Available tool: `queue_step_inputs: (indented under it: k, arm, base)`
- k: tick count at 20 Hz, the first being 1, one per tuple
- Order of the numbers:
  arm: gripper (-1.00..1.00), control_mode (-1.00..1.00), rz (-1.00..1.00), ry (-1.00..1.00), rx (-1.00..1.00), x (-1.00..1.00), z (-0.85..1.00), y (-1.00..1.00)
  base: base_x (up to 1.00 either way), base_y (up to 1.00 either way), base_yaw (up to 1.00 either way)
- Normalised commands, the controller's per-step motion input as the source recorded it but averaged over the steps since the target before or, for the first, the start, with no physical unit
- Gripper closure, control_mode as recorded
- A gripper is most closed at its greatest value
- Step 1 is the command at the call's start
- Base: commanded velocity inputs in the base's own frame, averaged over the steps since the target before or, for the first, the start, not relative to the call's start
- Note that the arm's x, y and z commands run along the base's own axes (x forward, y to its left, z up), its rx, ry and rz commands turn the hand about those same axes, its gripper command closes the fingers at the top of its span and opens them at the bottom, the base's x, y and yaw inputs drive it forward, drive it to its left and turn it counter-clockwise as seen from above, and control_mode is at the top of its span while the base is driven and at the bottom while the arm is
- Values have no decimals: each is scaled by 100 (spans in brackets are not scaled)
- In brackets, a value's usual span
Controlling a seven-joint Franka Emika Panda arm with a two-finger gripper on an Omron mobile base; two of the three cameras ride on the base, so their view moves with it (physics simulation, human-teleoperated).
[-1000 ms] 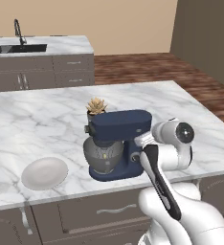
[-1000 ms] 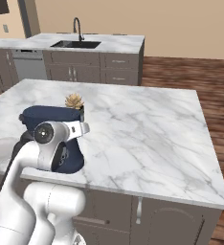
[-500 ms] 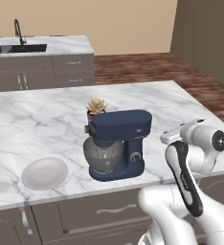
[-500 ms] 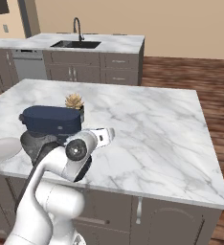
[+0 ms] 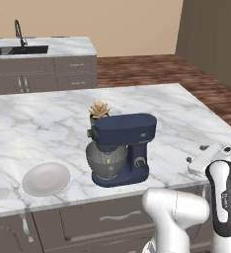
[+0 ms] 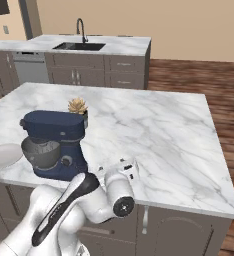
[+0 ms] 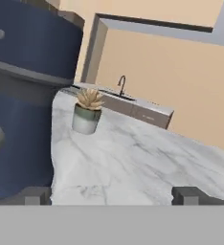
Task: Add butter and sugar cubes to the stand mixer bowl and then turn on the stand mixer to begin making frosting.
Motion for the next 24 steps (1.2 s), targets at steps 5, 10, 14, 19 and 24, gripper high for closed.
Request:
queue_step_inputs:
  k: [5,10,14,19,24]
  arm:
    - [-100,-100,29,-27,0,-23,-92,21]
    - [-100,-100,11,-27,5,-2,-53,30]
    - [-100,-100,-5,-14,13,24,2,32]
    - [-100,-100,-1,0,1,21,38,28]
    - [-100,-100,0,12,0,15,55,20]
  base:
    - [0,0,0]
    - [0,0,0]
    - [0,0,0]
    - [0,0,0]
    - [0,0,0]
